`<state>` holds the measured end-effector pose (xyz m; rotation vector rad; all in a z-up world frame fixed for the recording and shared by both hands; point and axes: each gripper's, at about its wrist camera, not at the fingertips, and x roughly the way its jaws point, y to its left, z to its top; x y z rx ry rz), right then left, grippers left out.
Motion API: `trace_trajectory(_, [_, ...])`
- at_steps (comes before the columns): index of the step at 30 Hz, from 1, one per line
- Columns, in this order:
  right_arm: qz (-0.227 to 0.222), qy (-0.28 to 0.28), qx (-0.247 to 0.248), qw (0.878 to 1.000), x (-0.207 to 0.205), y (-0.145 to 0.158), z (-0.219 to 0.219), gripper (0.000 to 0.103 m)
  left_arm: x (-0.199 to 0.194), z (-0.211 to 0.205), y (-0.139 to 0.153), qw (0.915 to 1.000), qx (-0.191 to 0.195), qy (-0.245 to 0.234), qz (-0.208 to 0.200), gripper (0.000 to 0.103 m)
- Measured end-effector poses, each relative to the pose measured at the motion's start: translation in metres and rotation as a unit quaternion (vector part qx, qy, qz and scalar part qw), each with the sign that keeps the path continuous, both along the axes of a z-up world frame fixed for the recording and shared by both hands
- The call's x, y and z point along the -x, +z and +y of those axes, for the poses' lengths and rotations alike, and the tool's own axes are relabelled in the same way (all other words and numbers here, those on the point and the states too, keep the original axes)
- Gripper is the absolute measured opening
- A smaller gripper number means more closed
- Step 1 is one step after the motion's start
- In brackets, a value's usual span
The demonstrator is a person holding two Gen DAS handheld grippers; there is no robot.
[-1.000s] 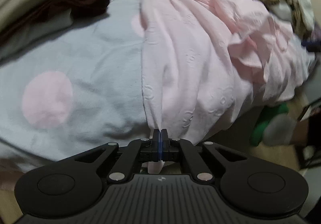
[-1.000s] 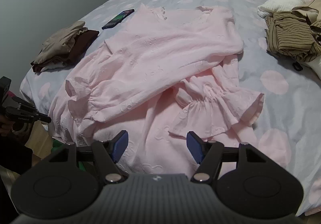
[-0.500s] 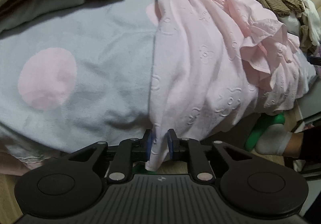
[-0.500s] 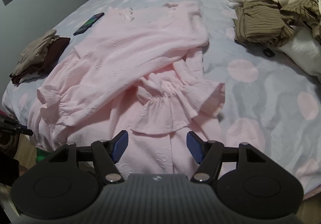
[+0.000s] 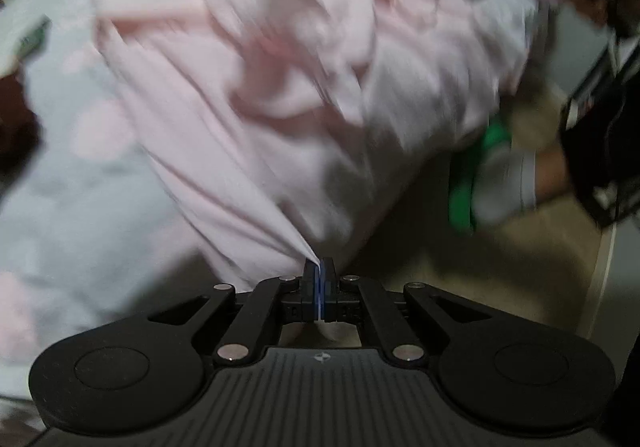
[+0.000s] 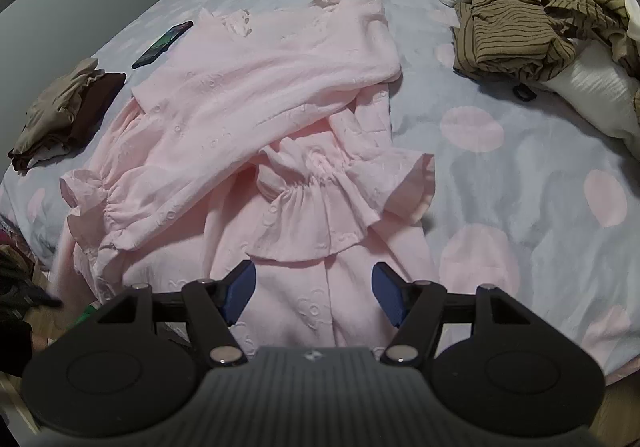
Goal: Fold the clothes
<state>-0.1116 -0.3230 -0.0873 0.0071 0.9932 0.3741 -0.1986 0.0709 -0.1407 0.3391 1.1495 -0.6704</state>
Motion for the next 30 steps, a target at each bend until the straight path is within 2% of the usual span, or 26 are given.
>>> trace_trajectory(1, [0.000,0.000,0.000,1.000,0.000,0.000,0.000,0.068,0.000,-0.005,-0.011,0.9996,-0.012,-0.004,0.024,0.000])
trace_trajectory(4, [0.002,-0.002,-0.002,1.000,0.000,0.000,-0.002,0.068,0.003,0.001,-0.027,0.9974,0.025,-0.003,0.067,0.000])
trace_trajectory(6, [0.004,-0.003,-0.002,1.000,-0.001,-0.001,-0.003,0.068,0.004,0.007,-0.031,0.9927,0.061,-0.003,0.104,0.003])
trace_trajectory(8, [0.009,0.003,0.002,1.000,-0.003,-0.003,-0.006,0.068,0.005,0.014,-0.027,0.9839,0.105,-0.003,0.145,0.019])
trace_trajectory(11, [0.019,0.023,0.016,0.999,-0.007,-0.009,-0.016,0.068,0.005,0.027,-0.007,0.9900,0.098,-0.005,0.102,0.026])
trace_trajectory(13, [0.027,0.035,0.025,0.999,-0.009,-0.013,-0.023,0.068,-0.005,0.042,-0.004,0.9909,0.099,0.042,0.081,0.028])
trace_trajectory(16, [0.037,0.055,0.039,0.997,-0.013,-0.020,-0.033,0.068,-0.020,0.064,-0.001,0.9874,0.100,0.113,0.049,0.039])
trace_trajectory(20, [0.051,0.080,0.058,0.994,-0.018,-0.028,-0.047,0.068,-0.029,0.073,-0.016,0.9817,0.111,0.144,0.057,0.039])
trace_trajectory(24, [0.057,0.051,0.041,0.996,-0.026,-0.036,-0.053,0.066,-0.031,0.072,-0.024,0.9788,0.116,0.154,0.068,0.039])
trace_trajectory(26, [0.059,0.034,0.032,0.997,-0.031,-0.039,-0.056,0.048,-0.032,0.070,-0.028,0.9777,0.118,0.158,0.074,0.039])
trace_trajectory(27, [0.060,0.026,0.027,0.998,-0.033,-0.041,-0.058,0.043,-0.033,0.069,-0.030,0.9771,0.119,0.160,0.076,0.039])
trace_trajectory(30, [0.063,0.000,0.012,0.998,-0.040,-0.047,-0.062,0.041,-0.034,0.070,-0.031,0.9749,0.127,0.165,0.079,0.040])
